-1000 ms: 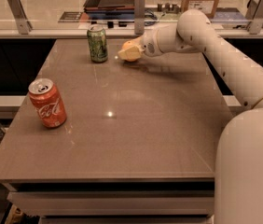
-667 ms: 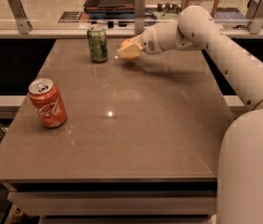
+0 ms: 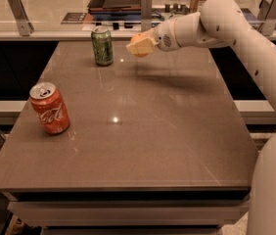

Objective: Move orange near coke can

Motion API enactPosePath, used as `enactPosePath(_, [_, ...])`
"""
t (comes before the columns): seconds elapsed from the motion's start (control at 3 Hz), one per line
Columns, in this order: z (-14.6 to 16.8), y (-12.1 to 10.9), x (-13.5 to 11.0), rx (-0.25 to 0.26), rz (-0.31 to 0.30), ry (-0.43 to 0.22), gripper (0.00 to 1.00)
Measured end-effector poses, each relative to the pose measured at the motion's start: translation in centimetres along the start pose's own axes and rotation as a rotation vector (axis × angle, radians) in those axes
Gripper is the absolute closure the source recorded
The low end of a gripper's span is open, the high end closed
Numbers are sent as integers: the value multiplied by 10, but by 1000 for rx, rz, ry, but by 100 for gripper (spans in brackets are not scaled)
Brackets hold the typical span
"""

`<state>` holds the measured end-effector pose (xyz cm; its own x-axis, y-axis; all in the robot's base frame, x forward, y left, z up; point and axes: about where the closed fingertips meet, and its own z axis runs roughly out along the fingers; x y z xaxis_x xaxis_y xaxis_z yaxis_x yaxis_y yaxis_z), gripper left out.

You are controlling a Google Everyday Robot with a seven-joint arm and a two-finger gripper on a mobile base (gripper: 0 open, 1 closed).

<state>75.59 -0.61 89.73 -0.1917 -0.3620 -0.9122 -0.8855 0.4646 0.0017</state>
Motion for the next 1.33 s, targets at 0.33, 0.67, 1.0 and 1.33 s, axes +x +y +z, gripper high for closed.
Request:
enactPosePath(0.33, [-17,23,-8,-36,3,-28,100])
enactPosePath(0.67, [-26,56,-15,-74,-4,-44,100])
enactPosePath(1.0, [-28,90,-21,-96,-22,-42,100])
enactPosePath(1.33, [-23,132,-25,-135,-48,-27,100])
